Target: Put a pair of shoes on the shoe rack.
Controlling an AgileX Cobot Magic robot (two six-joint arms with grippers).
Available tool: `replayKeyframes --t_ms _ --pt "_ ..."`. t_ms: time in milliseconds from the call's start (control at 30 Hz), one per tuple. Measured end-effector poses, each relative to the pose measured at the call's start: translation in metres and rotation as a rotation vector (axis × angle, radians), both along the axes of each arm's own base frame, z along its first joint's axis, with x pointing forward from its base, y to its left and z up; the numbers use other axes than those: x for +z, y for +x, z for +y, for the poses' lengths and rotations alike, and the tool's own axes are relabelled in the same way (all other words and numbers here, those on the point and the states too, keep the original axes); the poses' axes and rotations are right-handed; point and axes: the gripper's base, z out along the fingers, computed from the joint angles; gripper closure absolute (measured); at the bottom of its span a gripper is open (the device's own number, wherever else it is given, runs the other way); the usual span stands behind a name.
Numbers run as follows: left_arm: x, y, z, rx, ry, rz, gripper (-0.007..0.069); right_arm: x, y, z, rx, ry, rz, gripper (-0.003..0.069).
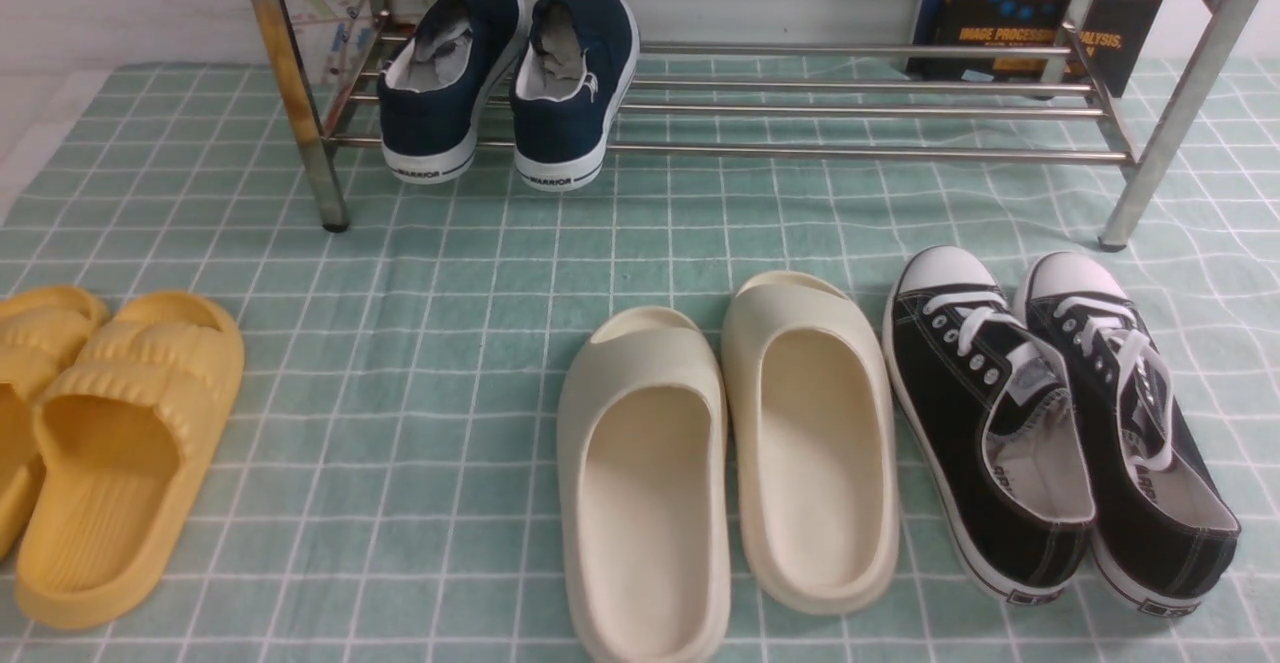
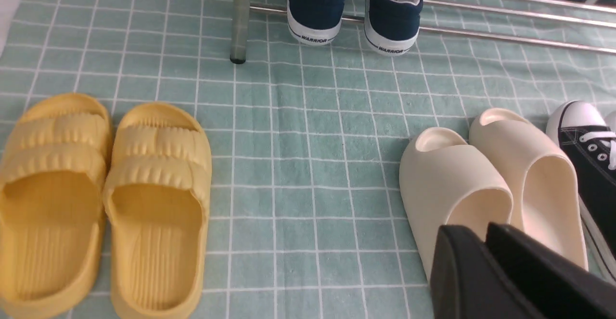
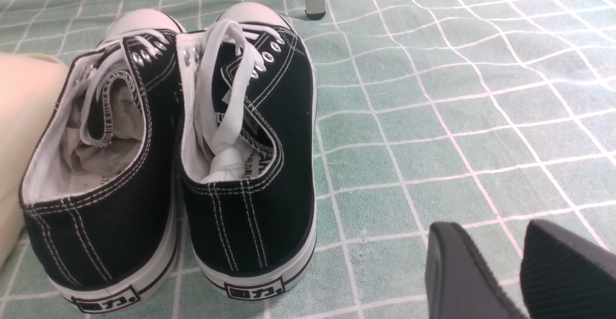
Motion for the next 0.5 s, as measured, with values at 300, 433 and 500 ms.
replayKeyframes --t_ms 300,433,500 --pt "-0.064 -0.031 0.009 0.052 -0.082 0.036 0.0537 0.0 0.0 0.0 0.0 0.0 0.0 0.042" --pt "-0.078 -0.028 0.007 0.052 -0.084 0.084 0.0536 0.0 0.0 0.0 0.0 0.0 0.0 0.042" --pt "-0.079 -0.027 0.008 0.061 -0.069 0.087 0.0534 0.0 0.0 0.0 0.0 0.0 0.0 0.042"
